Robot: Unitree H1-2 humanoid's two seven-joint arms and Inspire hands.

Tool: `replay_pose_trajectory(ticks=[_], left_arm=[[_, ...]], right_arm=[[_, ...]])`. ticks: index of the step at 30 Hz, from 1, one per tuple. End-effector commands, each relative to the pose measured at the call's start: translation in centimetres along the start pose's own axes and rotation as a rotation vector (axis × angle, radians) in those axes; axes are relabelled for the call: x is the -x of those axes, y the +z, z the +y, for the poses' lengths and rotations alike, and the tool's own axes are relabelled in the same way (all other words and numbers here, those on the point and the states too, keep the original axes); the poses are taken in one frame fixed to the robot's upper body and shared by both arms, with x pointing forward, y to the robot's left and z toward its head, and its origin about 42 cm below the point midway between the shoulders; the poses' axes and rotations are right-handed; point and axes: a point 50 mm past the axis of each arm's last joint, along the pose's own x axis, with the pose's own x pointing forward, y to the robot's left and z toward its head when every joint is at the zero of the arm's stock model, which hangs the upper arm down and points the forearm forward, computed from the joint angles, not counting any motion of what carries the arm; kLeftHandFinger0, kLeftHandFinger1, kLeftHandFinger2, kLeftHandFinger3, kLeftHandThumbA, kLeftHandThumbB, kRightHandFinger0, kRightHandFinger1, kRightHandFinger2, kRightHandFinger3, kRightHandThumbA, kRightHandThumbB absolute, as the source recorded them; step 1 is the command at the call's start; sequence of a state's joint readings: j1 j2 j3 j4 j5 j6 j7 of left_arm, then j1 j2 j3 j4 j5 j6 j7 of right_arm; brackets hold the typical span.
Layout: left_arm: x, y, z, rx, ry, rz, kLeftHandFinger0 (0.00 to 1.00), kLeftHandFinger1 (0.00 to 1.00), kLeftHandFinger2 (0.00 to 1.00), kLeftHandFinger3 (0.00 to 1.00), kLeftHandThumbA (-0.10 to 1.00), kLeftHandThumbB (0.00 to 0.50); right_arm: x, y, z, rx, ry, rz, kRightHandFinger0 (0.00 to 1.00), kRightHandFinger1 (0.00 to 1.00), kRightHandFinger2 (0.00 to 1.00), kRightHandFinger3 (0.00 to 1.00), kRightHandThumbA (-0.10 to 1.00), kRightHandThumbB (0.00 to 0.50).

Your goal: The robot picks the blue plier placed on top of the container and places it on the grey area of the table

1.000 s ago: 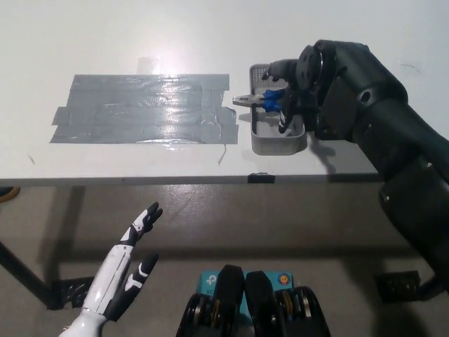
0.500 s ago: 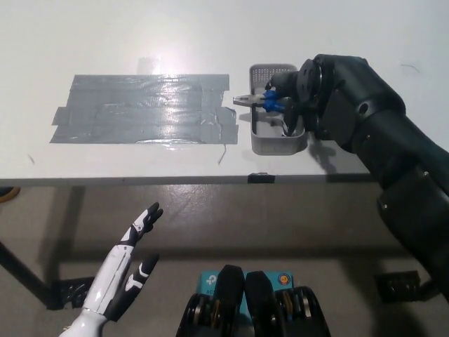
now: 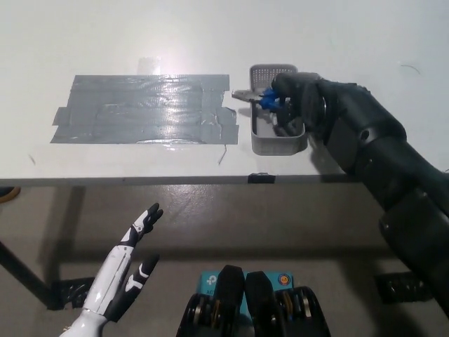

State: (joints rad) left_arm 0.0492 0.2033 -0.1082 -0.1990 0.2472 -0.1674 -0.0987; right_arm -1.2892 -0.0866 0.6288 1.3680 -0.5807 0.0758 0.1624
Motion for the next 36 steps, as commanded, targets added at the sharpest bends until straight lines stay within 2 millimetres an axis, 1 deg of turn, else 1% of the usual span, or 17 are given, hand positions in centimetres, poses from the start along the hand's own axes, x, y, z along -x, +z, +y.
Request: replay_pose_trajectory(ticks=[1, 5, 8, 11, 13, 16, 17, 19, 20, 22, 23, 24, 27, 29, 31, 34, 36], left_arm=[[-0.2, 1.1, 0.5, -0.02, -0.018, -0.056, 1.0, 1.0, 1.0, 1.0, 1.0, 0.198], [-0.2, 1.0, 0.5, -0.015, -0.02, -0.051, 1.0, 1.0, 1.0, 1.0, 1.0, 0.196], [0.0, 0.8, 0.5, -0.014, -0.018, -0.042, 1.0, 1.0, 1.0, 1.0, 1.0, 0.202], [0.1, 0.7, 0.4, -0.013, -0.017, -0.039, 1.0, 1.0, 1.0, 1.0, 1.0, 0.204], [0.3, 0.6, 0.3, -0.008, -0.017, -0.036, 1.0, 1.0, 1.0, 1.0, 1.0, 0.201], [0.6, 0.5, 0.3, -0.007, -0.017, -0.025, 1.0, 1.0, 1.0, 1.0, 1.0, 0.205], [0.6, 0.5, 0.3, -0.006, -0.018, -0.024, 1.0, 1.0, 1.0, 1.0, 1.0, 0.206], [0.7, 0.5, 0.2, -0.011, -0.02, -0.025, 1.0, 1.0, 1.0, 1.0, 1.0, 0.206], [0.6, 0.5, 0.2, -0.012, -0.022, -0.028, 1.0, 1.0, 1.0, 1.0, 1.0, 0.2], [0.7, 0.6, 0.3, -0.009, -0.022, -0.025, 1.0, 1.0, 1.0, 1.0, 1.0, 0.191], [0.6, 0.7, 0.3, -0.011, -0.022, -0.03, 1.0, 1.0, 1.0, 1.0, 1.0, 0.188], [0.6, 0.7, 0.3, -0.012, -0.022, -0.031, 1.0, 1.0, 1.0, 1.0, 1.0, 0.187], [0.5, 0.7, 0.3, -0.015, -0.021, -0.035, 1.0, 1.0, 1.0, 1.0, 1.0, 0.182], [0.4, 0.8, 0.4, -0.017, -0.019, -0.032, 1.0, 1.0, 1.0, 1.0, 1.0, 0.185], [0.4, 0.7, 0.4, -0.018, -0.018, -0.037, 1.0, 1.0, 1.0, 1.0, 1.0, 0.184], [0.3, 0.7, 0.4, -0.017, -0.015, -0.04, 1.0, 1.0, 1.0, 1.0, 1.0, 0.185], [0.3, 0.7, 0.4, -0.025, -0.017, -0.04, 1.0, 1.0, 1.0, 1.0, 1.0, 0.187]], right_arm=[[0.5, -0.6, -2.9, 0.081, -0.325, -0.101, 0.06, 0.6, 0.97, 0.94, -0.1, 0.212], [0.6, -0.8, -2.8, 0.081, -0.374, -0.126, 0.03, 0.55, 0.91, 0.92, -0.1, 0.207], [0.6, -0.5, -3.0, 0.092, -0.384, -0.129, 0.08, 0.59, 0.98, 0.97, -0.1, 0.196], [0.8, -0.3, -3.7, 0.103, -0.418, -0.148, 0.1, 0.54, 0.92, 0.71, -0.1, 0.198], [1.0, -0.2, -4.5, 0.104, -0.451, -0.166, 0.11, 0.55, 0.94, 0.66, -0.1, 0.196], [1.1, 0.2, -5.2, 0.1, -0.463, -0.176, 0.09, 0.58, 0.99, 0.74, -0.1, 0.196], [1.3, 0.6, -6.3, 0.119, -0.491, -0.179, 0.12, 0.59, 0.98, 0.85, -0.1, 0.23], [1.4, 1.0, -7.4, 0.108, -0.488, -0.17, 0.13, 0.54, 0.89, 0.79, -0.1, 0.219], [1.6, 1.2, -8.1, 0.106, -0.497, -0.173, 0.11, 0.5, 0.83, 0.69, -0.1, 0.216], [1.9, 1.5, -9.4, 0.104, -0.528, -0.18, 0.08, 0.53, 0.88, 0.47, -0.1, 0.192], [2.2, 1.8, -10.4, 0.117, -0.54, -0.178, 0.09, 0.61, 0.99, 0.54, -0.1, 0.197], [2.2, 1.8, -10.6, 0.118, -0.542, -0.177, 0.12, 0.66, 1.0, 0.67, -0.1, 0.199], [2.8, 2.2, -12.5, 0.127, -0.605, -0.205, 0.13, 0.6, 0.95, 0.74, -0.1, 0.226], [3.2, 2.6, -13.5, 0.103, -0.622, -0.23, 0.14, 0.61, 0.98, 0.84, -0.1, 0.199], [3.5, 3.2, -14.4, 0.111, -0.648, -0.242, 0.15, 0.61, 0.98, 0.84, -0.1, 0.191], [3.9, 4.2, -15.3, 0.109, -0.683, -0.283, 0.06, 0.48, 0.86, 0.68, -0.1, 0.22], [4.0, 5.0, -15.5, 0.101, -0.681, -0.291, 0.04, 0.5, 0.9, 0.72, -0.1, 0.21]])
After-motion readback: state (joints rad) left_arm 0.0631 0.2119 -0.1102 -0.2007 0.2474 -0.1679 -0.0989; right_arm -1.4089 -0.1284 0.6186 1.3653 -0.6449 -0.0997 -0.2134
